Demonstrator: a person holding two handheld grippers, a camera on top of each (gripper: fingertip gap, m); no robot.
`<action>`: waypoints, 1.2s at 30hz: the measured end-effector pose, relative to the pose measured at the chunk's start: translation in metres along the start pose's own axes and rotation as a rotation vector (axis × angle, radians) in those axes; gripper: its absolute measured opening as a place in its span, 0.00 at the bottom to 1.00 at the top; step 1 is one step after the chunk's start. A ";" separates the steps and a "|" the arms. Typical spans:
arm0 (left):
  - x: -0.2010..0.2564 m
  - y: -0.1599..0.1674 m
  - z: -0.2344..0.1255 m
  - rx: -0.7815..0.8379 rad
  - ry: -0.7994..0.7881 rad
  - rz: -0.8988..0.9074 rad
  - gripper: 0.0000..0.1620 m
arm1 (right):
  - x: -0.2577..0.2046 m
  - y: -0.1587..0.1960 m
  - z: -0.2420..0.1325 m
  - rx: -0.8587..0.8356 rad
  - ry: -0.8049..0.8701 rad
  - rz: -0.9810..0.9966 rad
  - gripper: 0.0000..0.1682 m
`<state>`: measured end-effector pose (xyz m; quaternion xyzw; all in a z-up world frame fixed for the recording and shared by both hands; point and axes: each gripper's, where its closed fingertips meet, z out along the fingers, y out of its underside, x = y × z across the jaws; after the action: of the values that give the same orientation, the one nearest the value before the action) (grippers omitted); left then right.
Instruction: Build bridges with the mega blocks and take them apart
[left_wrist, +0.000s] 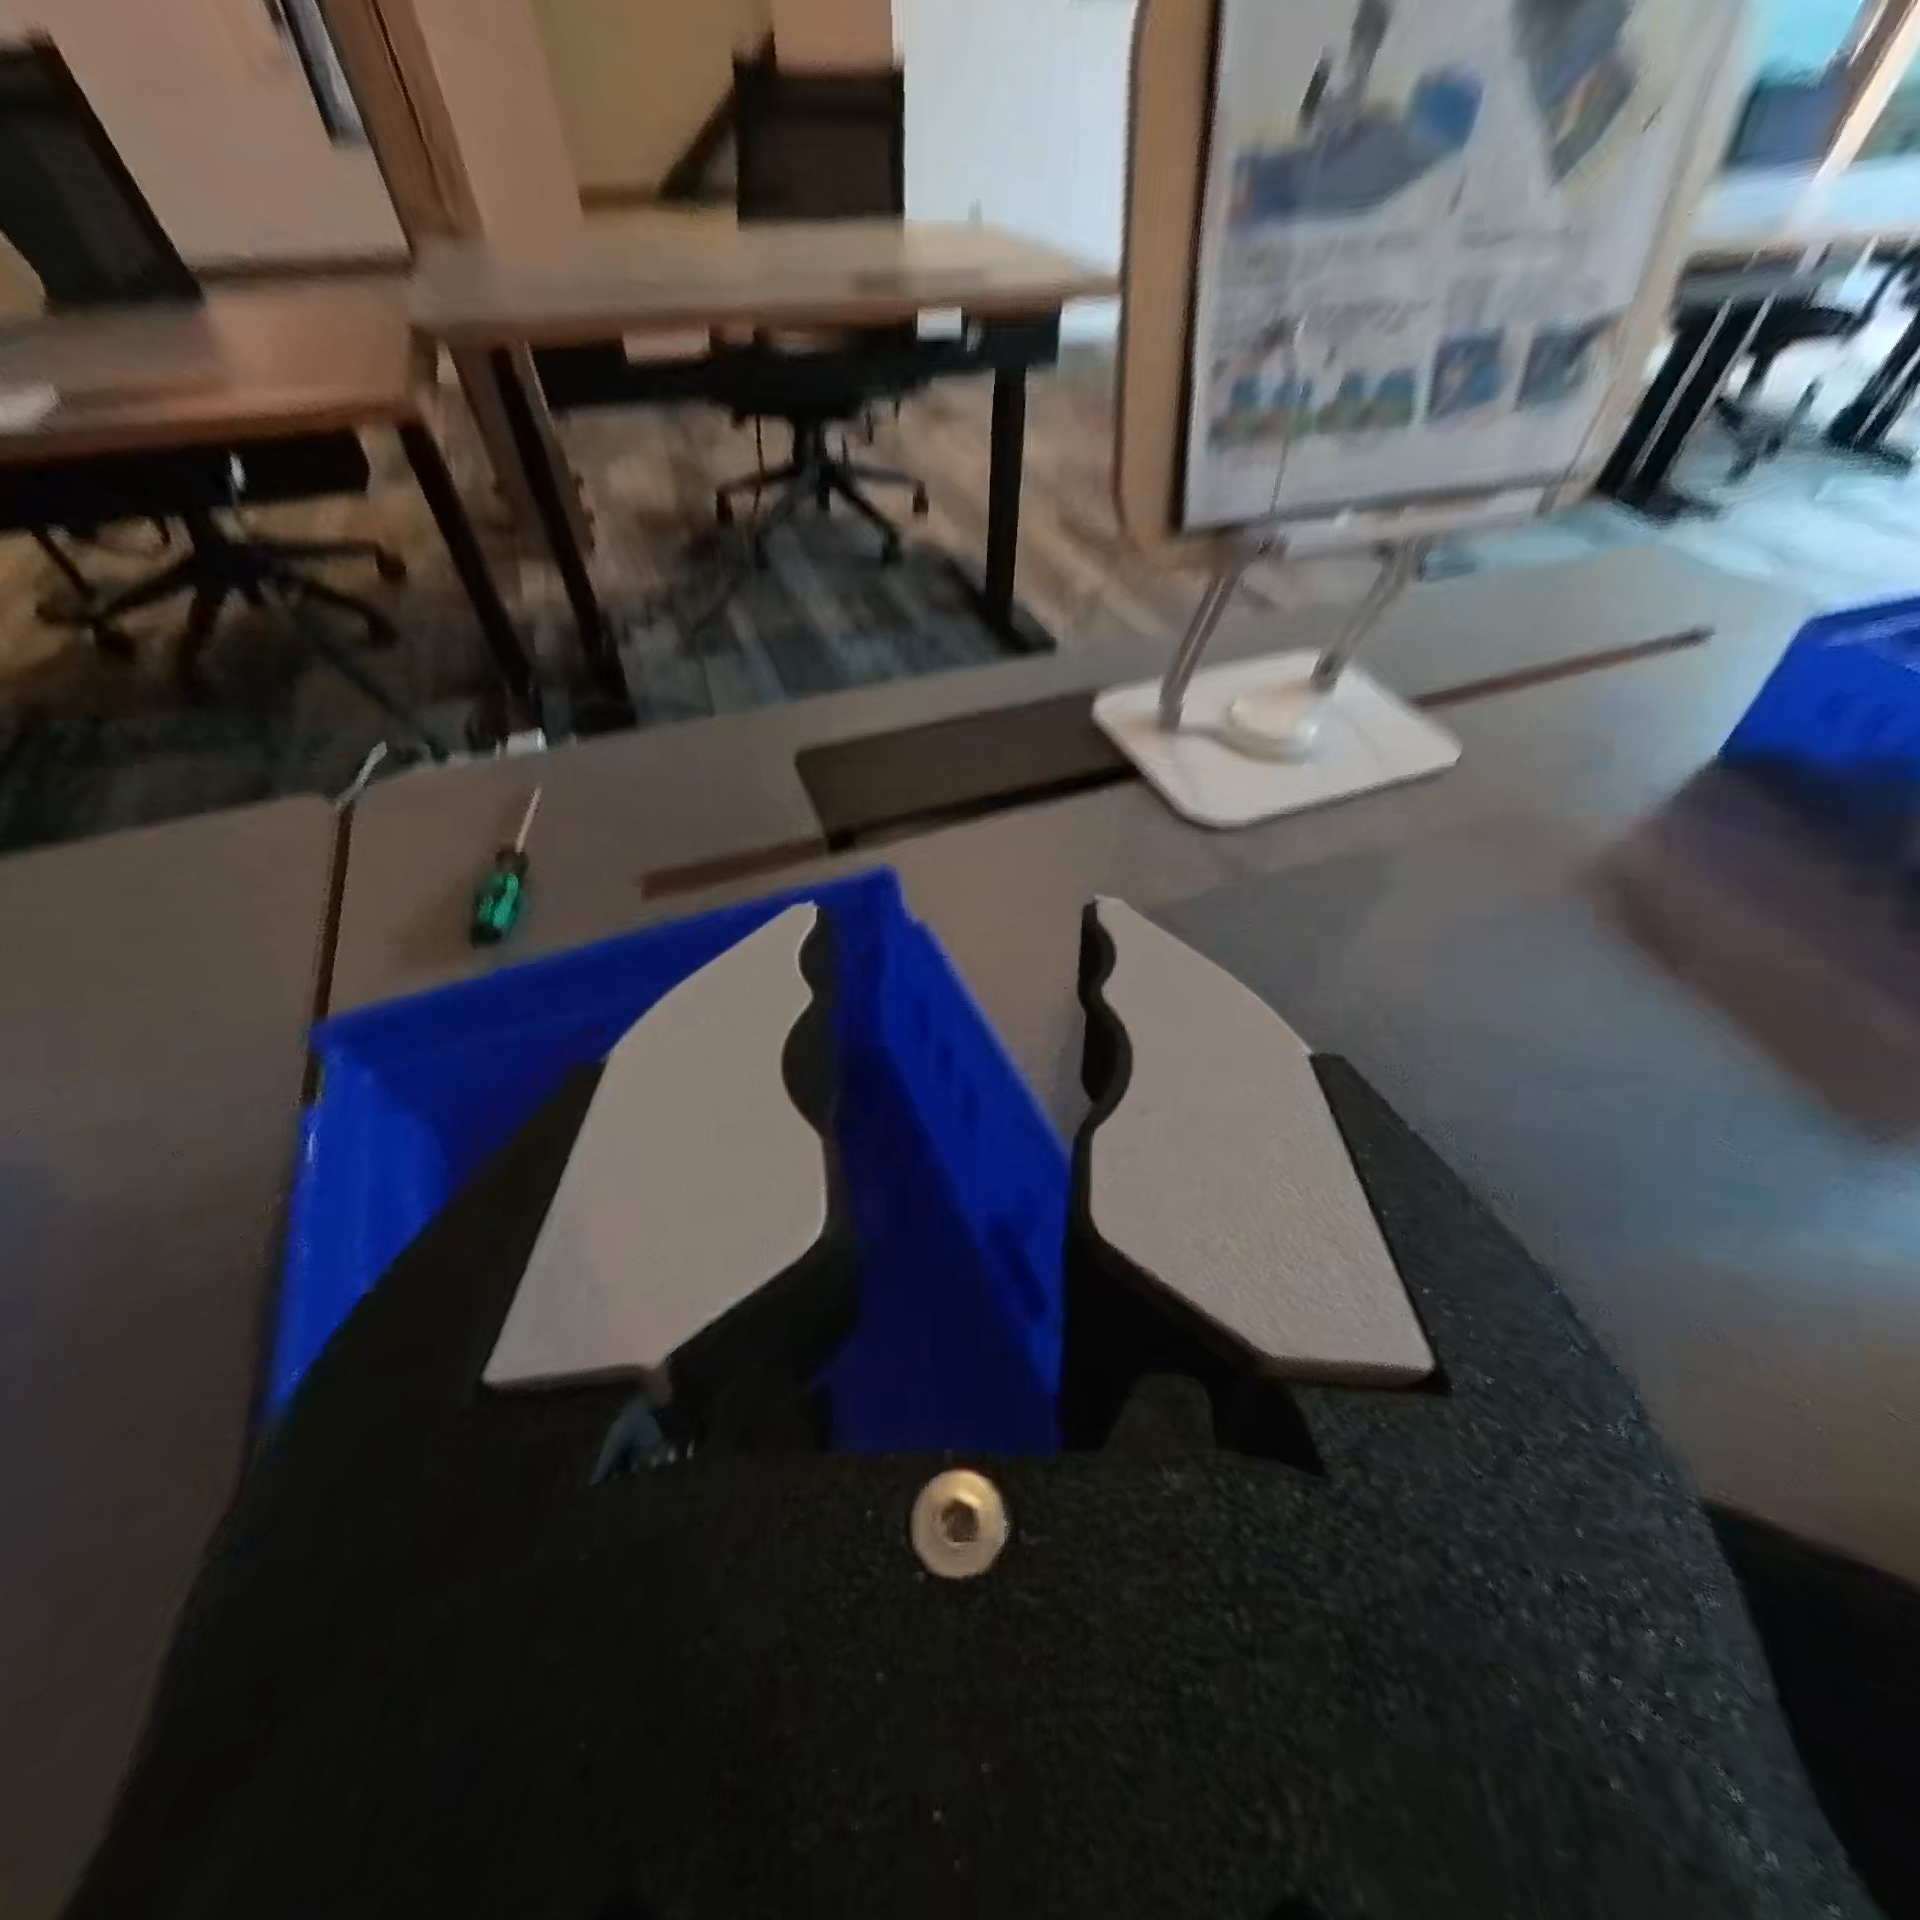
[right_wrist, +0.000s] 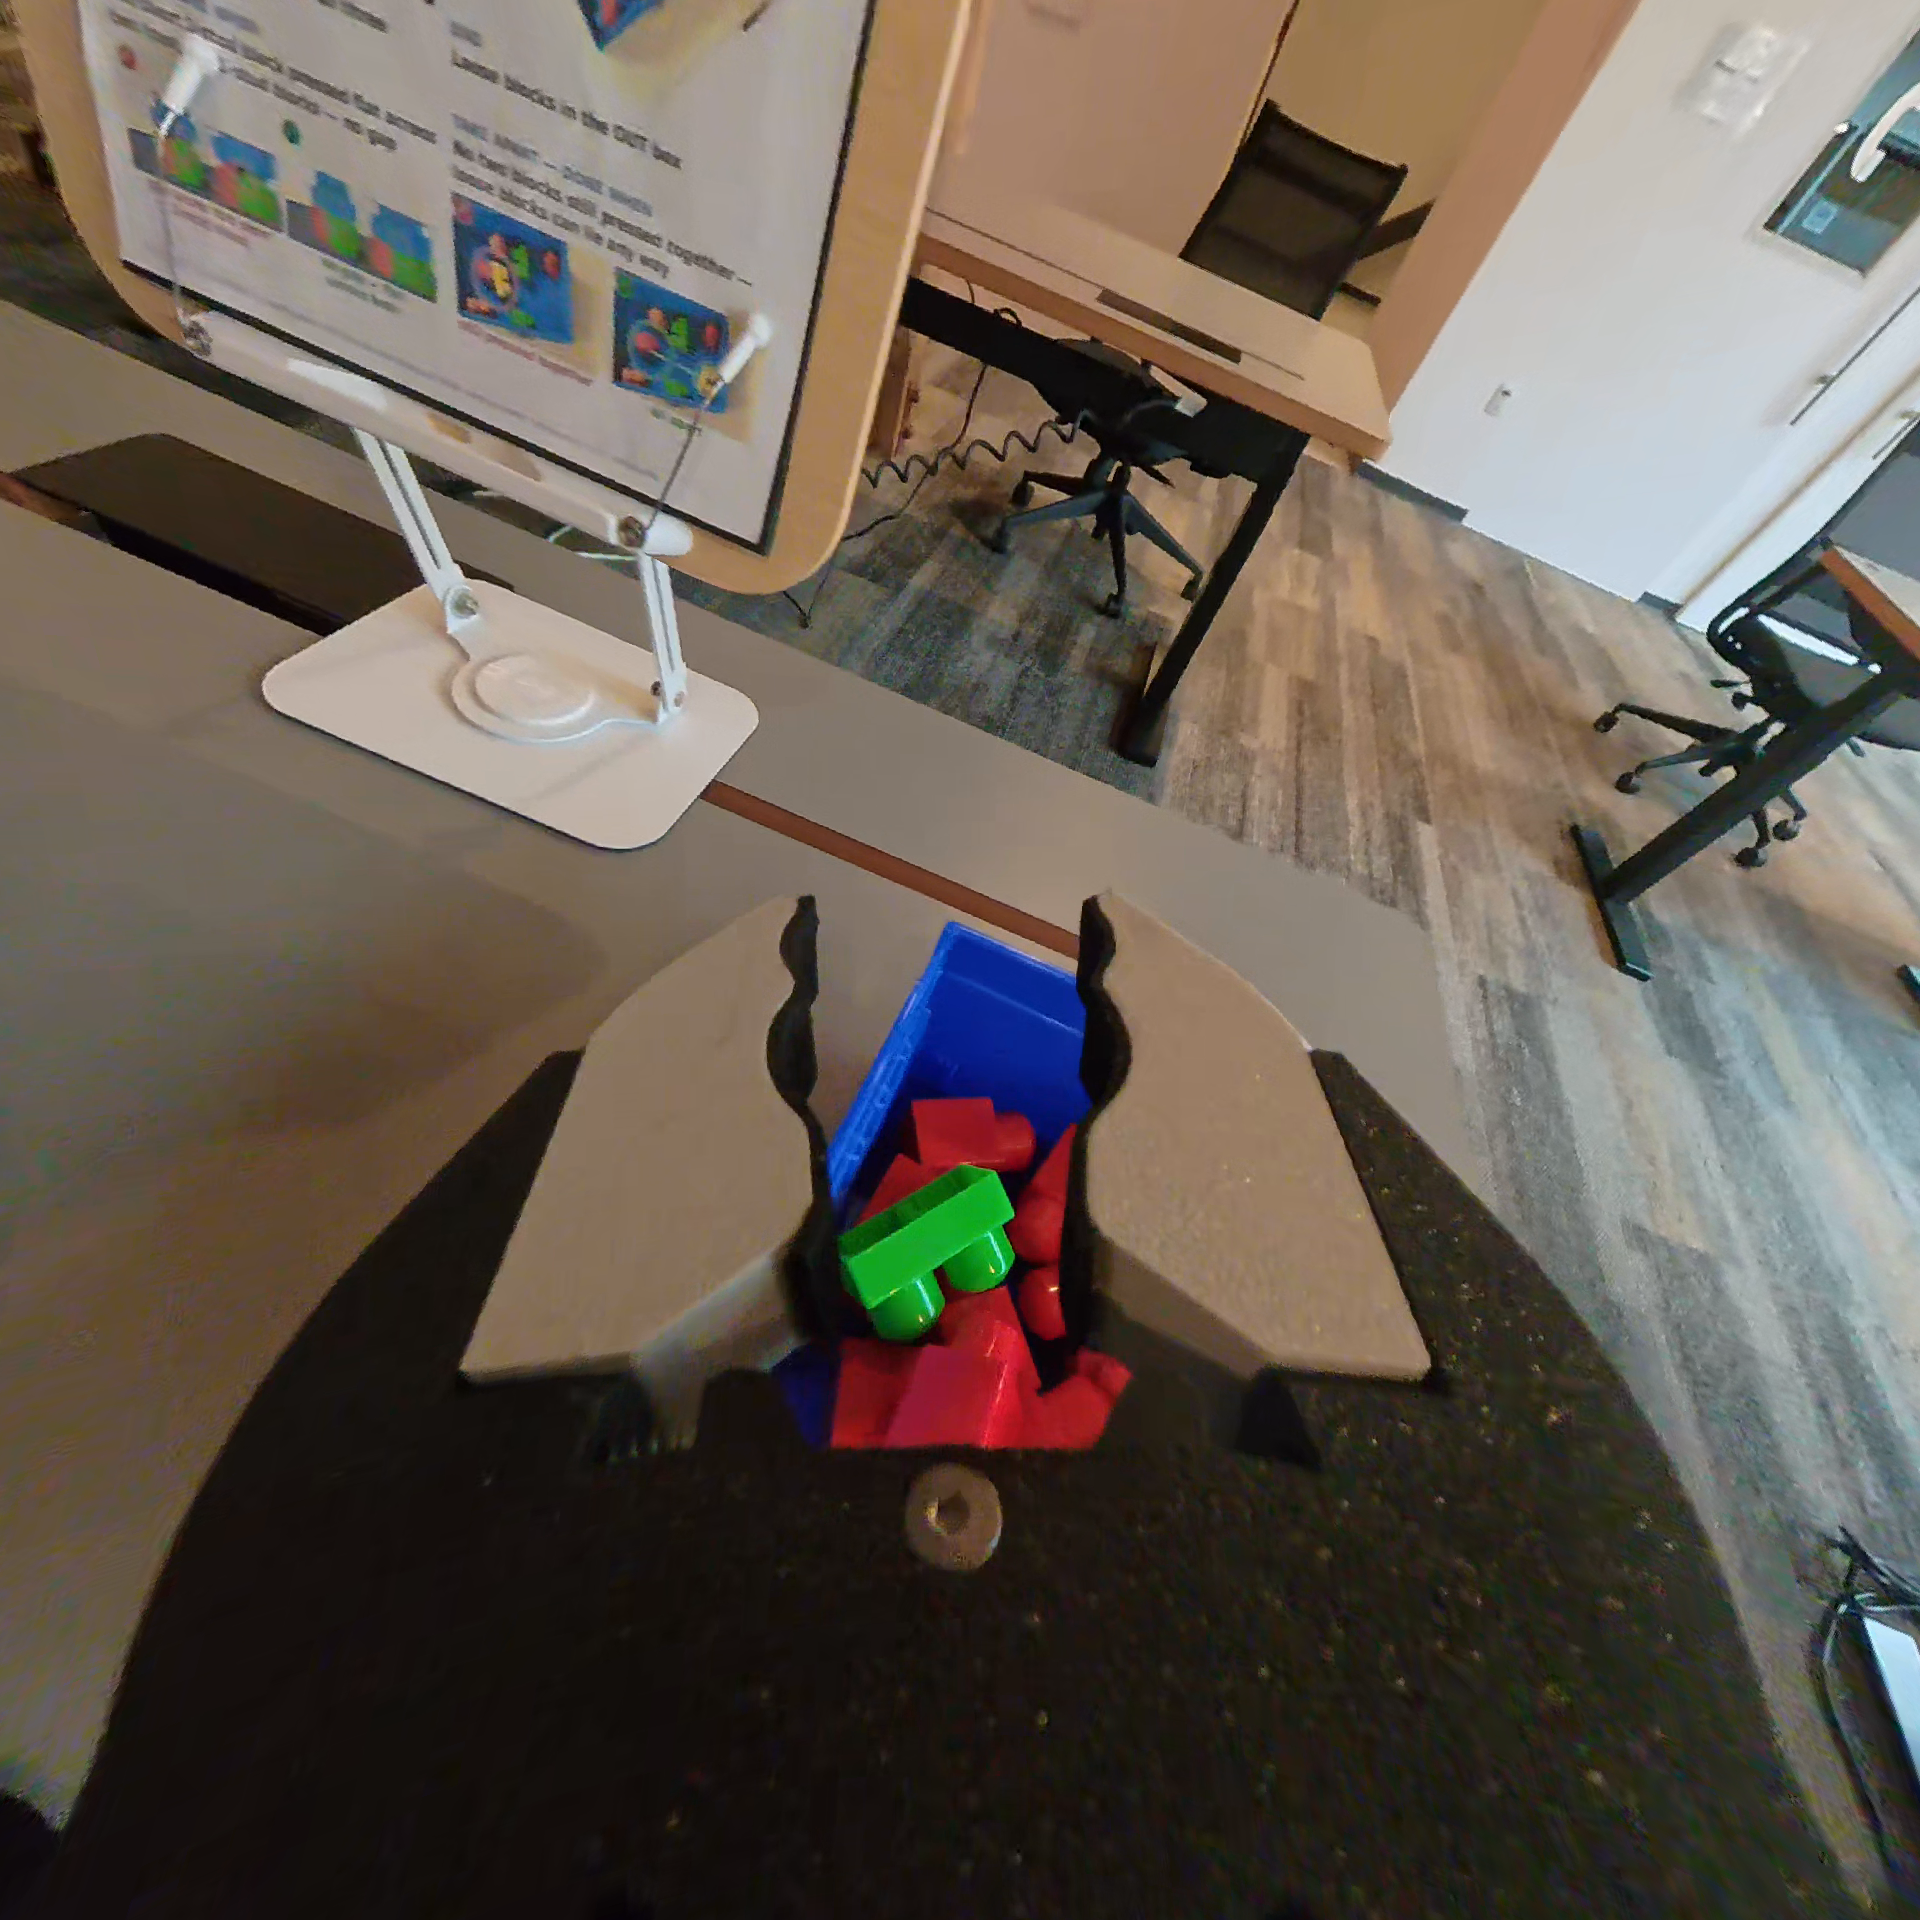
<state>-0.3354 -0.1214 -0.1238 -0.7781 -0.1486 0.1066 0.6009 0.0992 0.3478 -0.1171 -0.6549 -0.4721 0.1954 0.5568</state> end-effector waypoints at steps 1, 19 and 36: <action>-0.007 0.012 0.005 -0.069 0.001 0.009 0.29 | -0.002 -0.002 -0.001 0.003 -0.004 -0.011 0.29; -0.084 0.154 0.104 -0.986 0.024 0.320 0.31 | -0.030 -0.022 -0.006 0.036 -0.052 -0.096 0.29; -0.074 0.094 0.099 -0.728 0.051 0.079 0.23 | -0.038 -0.023 -0.006 0.026 -0.069 -0.129 0.29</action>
<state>-0.4284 -0.0803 -0.2406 -0.9486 -0.1314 0.0503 0.2836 0.0767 0.3115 -0.1048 -0.6088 -0.5296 0.1877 0.5600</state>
